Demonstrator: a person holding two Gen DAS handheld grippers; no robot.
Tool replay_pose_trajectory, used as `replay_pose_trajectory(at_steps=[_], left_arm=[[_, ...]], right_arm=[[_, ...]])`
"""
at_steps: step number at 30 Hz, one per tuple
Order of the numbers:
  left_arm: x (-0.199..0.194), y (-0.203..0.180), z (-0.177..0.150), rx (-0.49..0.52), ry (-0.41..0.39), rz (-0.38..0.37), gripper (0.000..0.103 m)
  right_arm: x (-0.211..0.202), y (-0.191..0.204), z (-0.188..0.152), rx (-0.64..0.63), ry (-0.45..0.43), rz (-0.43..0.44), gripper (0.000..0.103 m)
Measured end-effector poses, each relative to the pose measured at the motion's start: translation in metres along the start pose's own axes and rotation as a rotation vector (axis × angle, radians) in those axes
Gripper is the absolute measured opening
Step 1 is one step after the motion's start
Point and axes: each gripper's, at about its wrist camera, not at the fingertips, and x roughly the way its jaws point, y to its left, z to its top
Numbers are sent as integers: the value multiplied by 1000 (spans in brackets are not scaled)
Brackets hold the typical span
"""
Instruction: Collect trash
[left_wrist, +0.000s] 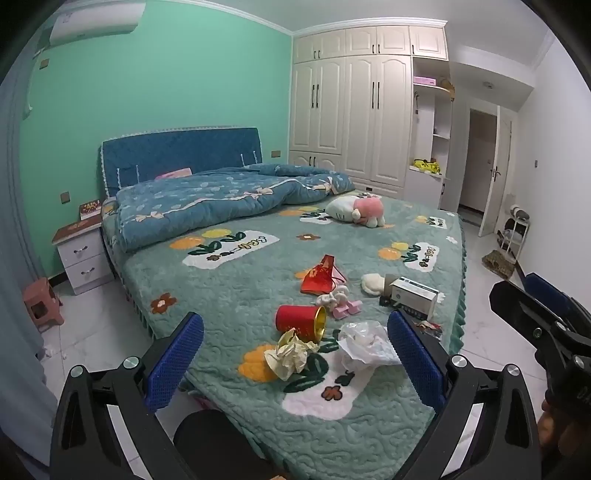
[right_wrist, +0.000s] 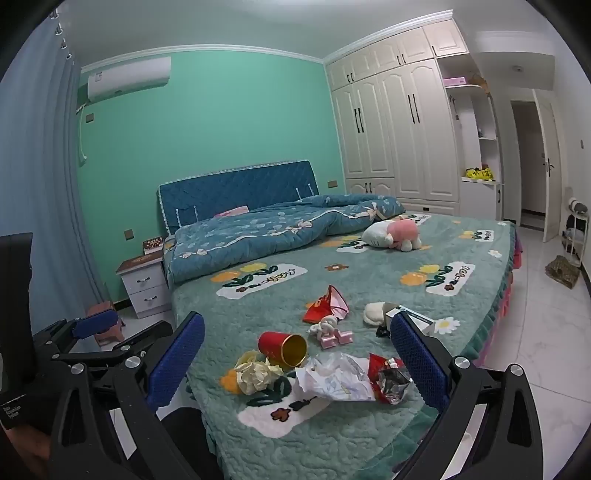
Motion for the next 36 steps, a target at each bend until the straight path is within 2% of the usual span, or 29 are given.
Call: replay_pose_trajectory(at_steps=[8,9,18,36], left_arm=[[2,8,3,-16,23,-10,98],[0,0,2,7,6,1,98],[-2,-1,6,9,12,-2,98],[5,-3,-8,12,24,5,98]], right_arm=[[1,0,0,1,4,0,98],[1,0,0,2,4,-1,98],[2,-1,0,2,7,-1,98],[4,-3,-2,11,17,2,98]])
